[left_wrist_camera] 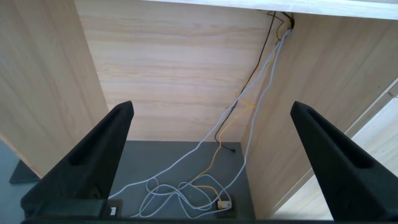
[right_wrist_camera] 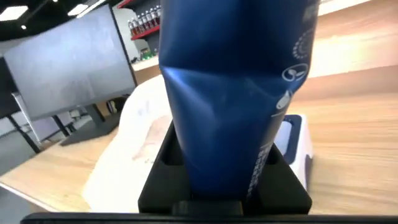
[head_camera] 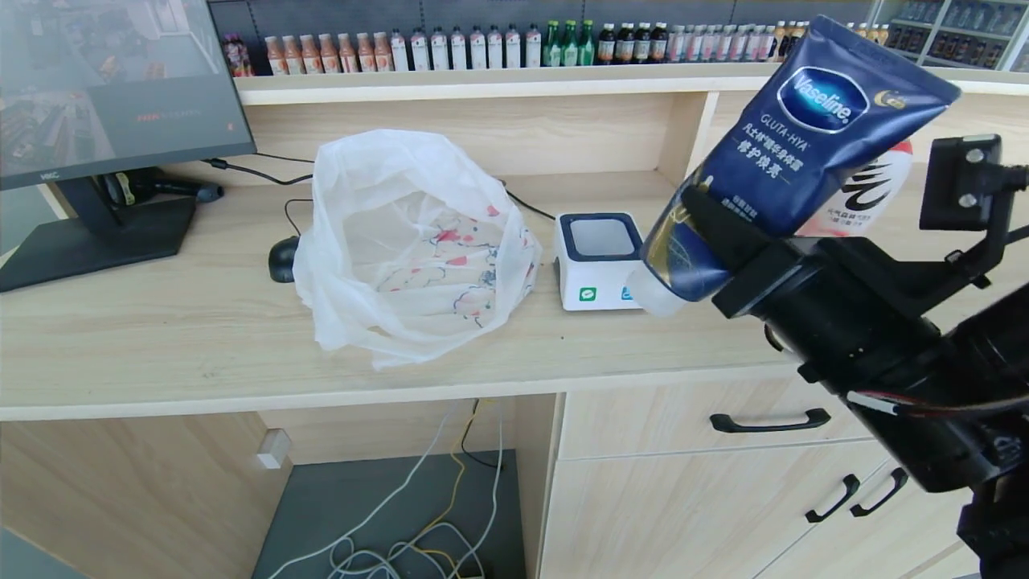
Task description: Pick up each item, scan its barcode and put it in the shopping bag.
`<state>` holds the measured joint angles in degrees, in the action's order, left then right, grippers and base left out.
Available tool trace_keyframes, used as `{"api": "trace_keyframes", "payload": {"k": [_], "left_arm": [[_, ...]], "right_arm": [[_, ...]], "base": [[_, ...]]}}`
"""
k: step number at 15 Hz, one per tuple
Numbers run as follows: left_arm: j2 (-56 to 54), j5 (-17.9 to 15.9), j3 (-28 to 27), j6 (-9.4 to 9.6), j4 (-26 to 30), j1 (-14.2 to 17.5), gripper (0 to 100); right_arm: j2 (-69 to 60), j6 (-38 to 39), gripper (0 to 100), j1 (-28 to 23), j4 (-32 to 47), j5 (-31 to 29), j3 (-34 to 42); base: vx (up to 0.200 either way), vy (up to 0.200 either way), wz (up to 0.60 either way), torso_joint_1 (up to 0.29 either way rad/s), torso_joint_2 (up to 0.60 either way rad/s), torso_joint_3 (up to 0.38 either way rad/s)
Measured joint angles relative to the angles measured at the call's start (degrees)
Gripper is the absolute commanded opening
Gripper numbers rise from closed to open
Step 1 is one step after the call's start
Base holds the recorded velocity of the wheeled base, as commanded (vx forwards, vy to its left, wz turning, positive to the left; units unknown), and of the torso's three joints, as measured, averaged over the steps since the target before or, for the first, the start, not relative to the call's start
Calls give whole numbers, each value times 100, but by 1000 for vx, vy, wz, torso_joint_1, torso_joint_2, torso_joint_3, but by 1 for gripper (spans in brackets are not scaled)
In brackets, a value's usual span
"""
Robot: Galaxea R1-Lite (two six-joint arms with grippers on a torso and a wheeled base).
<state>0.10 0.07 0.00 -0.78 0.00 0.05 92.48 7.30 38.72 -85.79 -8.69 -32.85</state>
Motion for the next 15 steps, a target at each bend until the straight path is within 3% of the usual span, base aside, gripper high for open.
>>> {"api": "trace_keyframes", "payload": {"k": [5,9,12,15], "left_arm": [[0,0,0,13,0,-5,100],[0,0,0,-6,0,0,100],[0,0,0,-12,2,2,100],[0,0,0,-17,5,2,100]], "right_arm": [[-107,-1247,0,0,-167,317,518],[-105,-1362,0,-344,-311,328,358],[-108,-1346,0,-807,-363,322,256],[-111,-1335,0,-896,-363,322,238]], "base": [[0,0,0,0,0,0],[0,0,0,0,0,0],[0,200,0,-1,4,2],[0,200,0,6,1,4]]}}
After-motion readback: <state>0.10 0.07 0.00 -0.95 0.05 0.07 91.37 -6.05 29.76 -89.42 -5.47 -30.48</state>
